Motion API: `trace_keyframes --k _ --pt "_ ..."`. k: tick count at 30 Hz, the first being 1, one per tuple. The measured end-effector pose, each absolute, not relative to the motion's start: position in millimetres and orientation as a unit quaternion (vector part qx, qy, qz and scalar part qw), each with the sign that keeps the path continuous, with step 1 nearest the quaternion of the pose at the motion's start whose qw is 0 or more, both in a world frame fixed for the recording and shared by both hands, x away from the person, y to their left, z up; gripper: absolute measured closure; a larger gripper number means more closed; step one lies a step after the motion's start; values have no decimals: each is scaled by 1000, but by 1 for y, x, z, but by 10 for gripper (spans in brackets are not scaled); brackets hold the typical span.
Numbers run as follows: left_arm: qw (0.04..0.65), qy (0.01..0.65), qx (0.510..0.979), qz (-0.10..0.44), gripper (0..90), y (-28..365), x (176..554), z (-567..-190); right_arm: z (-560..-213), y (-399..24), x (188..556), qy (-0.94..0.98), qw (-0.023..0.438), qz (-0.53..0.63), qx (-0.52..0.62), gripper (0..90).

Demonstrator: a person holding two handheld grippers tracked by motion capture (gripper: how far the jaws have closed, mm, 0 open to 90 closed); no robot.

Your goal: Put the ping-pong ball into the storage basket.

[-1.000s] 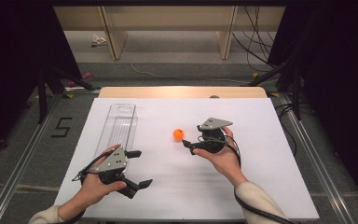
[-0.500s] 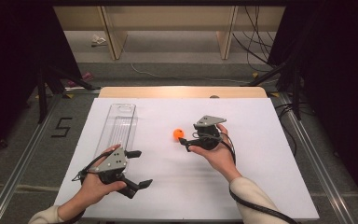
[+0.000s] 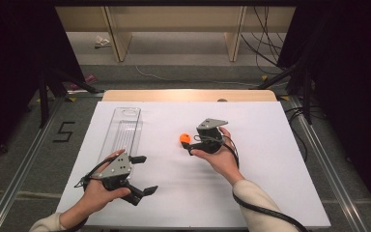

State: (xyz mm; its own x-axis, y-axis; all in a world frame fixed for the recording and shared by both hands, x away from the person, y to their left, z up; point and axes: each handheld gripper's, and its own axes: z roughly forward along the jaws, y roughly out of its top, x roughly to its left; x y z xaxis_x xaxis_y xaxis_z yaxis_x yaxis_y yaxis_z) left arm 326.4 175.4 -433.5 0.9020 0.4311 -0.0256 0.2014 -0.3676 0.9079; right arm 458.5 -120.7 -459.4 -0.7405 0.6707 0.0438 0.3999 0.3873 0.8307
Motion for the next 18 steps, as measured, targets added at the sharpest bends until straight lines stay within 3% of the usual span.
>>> trace_keyframes --k 18 --pt "528 193 820 109 0 177 326 -433 -475 -107 480 823 142 431 342 163"
